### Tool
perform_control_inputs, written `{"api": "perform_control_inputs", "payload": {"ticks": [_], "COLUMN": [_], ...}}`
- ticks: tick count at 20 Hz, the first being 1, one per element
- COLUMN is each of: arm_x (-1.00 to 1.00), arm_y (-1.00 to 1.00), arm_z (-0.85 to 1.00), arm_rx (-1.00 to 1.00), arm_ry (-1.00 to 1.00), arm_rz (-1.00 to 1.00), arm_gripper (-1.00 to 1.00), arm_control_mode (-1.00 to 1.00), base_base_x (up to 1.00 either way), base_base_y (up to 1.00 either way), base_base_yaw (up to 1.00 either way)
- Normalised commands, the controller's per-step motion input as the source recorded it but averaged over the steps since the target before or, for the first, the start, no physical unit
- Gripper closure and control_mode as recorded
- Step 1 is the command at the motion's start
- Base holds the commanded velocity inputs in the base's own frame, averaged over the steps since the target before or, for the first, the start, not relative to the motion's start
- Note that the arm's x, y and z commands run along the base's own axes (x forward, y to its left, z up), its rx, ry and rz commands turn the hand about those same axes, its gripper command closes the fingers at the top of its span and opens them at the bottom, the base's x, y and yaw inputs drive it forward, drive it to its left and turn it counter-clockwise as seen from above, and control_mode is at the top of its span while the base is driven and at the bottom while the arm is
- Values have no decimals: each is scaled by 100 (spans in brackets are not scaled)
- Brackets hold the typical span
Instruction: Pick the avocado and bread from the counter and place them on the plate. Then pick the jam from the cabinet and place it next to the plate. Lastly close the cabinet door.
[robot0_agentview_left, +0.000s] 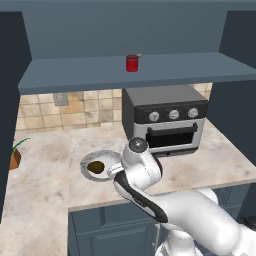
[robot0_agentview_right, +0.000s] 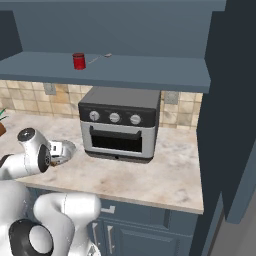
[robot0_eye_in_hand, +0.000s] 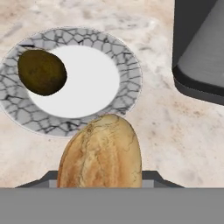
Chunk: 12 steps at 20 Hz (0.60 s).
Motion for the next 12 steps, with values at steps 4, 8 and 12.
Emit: {"api": "perform_control_inputs", "payload": {"ticks": [4,8,12], "arm_x": [40,38,38], "arm_y": [20,23,25], "arm_z": [17,5,-1], "arm_rx": [0,0,0], "arm_ry": [9,4,0], "arm_rz": [0,0,0], "arm_gripper": [100,100,100], "arm_control_mode": [-100,-100,-100], "base_base_x": [0,0,0], "base_base_y": [0,0,0], "base_base_yaw": [0,0,0]}}
